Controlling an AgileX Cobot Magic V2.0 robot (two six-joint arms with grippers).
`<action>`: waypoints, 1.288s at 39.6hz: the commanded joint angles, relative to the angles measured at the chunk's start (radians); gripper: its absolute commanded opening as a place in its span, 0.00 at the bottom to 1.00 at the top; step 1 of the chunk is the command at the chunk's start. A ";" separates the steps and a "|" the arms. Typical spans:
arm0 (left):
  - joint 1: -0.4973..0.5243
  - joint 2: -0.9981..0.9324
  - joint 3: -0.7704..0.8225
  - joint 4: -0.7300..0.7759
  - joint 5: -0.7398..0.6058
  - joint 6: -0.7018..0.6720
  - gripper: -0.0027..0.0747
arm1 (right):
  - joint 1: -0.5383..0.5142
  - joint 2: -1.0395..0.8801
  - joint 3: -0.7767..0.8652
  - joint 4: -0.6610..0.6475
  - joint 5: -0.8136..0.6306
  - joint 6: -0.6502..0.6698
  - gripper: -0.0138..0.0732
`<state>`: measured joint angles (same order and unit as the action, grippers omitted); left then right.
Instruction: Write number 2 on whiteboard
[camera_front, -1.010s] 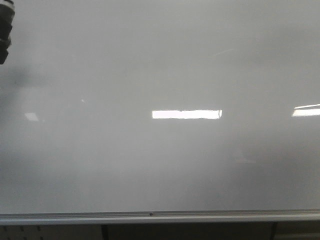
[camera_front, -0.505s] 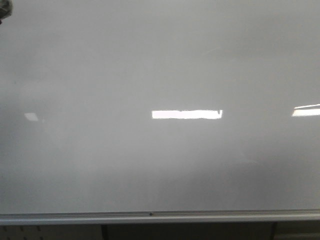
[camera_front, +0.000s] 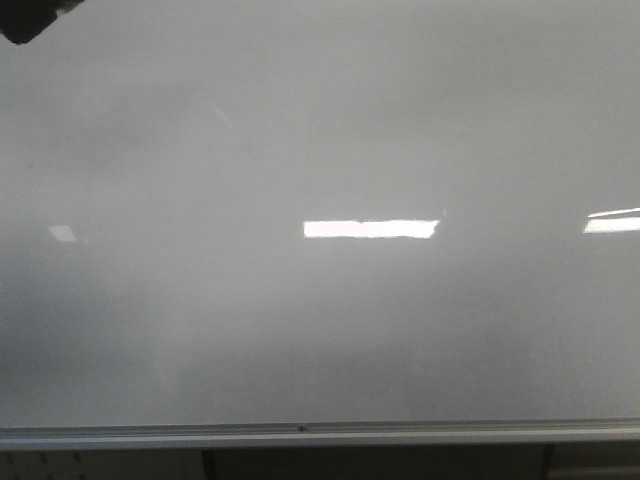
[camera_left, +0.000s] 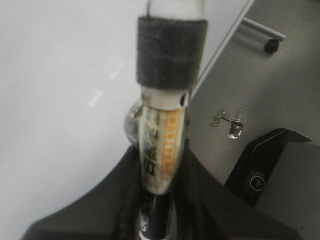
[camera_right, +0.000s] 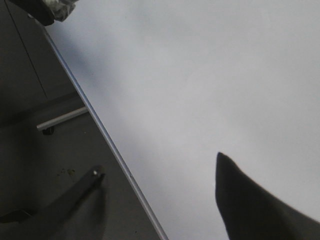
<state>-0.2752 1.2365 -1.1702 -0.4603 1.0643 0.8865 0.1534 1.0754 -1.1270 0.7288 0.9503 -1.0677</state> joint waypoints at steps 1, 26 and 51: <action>-0.008 -0.022 -0.040 -0.048 -0.017 0.032 0.12 | -0.001 0.003 -0.039 0.051 -0.020 -0.067 0.70; -0.338 0.196 -0.189 0.138 -0.012 -0.012 0.12 | 0.239 0.232 -0.215 -0.038 0.056 -0.156 0.70; -0.355 0.229 -0.210 0.156 -0.016 -0.023 0.12 | 0.378 0.382 -0.216 -0.027 -0.026 -0.157 0.69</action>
<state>-0.6221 1.4971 -1.3469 -0.2782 1.0763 0.8745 0.5257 1.4809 -1.3080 0.6530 0.9756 -1.2122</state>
